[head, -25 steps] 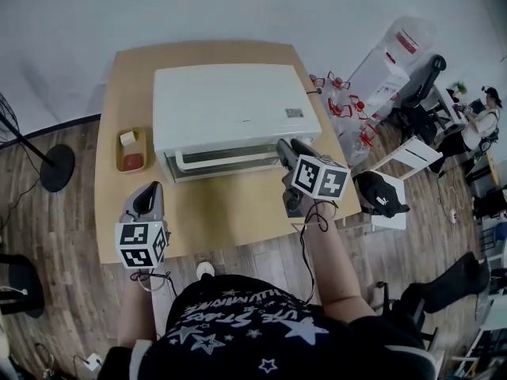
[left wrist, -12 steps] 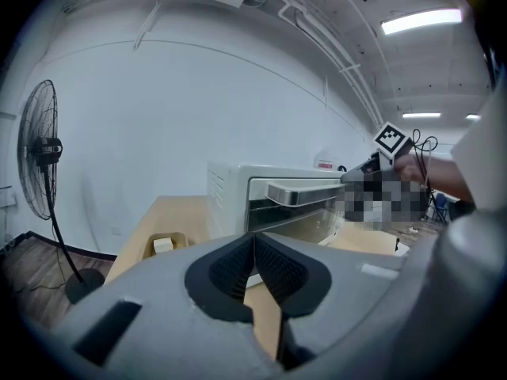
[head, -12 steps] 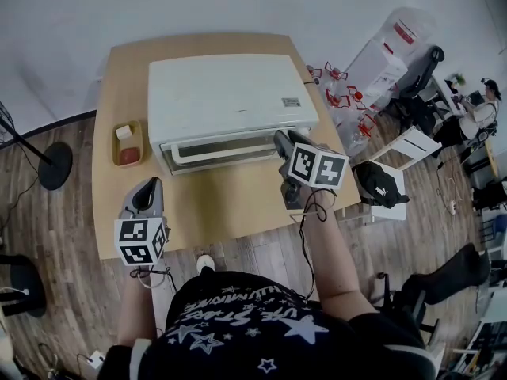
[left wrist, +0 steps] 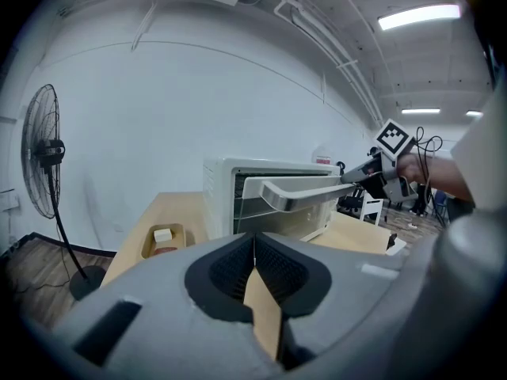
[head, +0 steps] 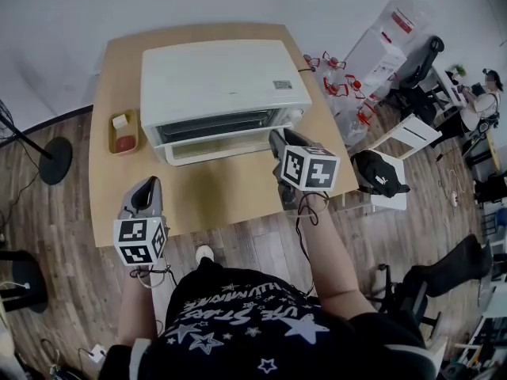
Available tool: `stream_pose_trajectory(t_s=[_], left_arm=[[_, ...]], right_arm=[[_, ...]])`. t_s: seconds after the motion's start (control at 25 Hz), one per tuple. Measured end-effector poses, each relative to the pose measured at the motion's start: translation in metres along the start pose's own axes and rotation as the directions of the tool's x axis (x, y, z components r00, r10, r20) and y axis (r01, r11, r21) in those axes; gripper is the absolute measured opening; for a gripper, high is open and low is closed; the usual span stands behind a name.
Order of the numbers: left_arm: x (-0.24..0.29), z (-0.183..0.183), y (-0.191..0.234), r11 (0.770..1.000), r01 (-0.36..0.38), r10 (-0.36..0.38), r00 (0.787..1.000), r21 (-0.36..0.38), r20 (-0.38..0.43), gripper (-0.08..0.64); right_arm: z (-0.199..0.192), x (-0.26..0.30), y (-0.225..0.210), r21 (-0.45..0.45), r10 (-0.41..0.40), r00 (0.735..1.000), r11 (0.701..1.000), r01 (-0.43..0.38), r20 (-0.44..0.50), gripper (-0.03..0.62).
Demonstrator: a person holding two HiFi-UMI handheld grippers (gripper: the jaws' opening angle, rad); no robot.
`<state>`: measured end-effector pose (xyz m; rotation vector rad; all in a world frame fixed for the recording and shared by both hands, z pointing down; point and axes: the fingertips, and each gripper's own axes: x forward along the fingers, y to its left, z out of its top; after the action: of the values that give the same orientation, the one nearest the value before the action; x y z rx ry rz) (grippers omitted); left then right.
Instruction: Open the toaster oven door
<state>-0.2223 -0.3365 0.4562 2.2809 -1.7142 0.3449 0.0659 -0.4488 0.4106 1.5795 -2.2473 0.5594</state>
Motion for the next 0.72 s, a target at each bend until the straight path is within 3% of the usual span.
stream_pose_trajectory(t_s=[0.2, 0.72], left_arm=[[-0.012, -0.005, -0.01, 1.0, -0.01, 0.01, 1.0, 0.002, -0.002, 0.021], [-0.039, -0.033, -0.034, 0.999, -0.032, 0.032, 0.999, 0.007, -0.033, 0.021]], right_arm=[[-0.016, -0.012, -0.004, -0.005, -0.015, 1.0, 1.0, 0.015, -0.013, 0.092], [-0.065, -0.038, -0.004, -0.05, -0.012, 0.998, 0.999, 0.009, -0.061, 0.08]])
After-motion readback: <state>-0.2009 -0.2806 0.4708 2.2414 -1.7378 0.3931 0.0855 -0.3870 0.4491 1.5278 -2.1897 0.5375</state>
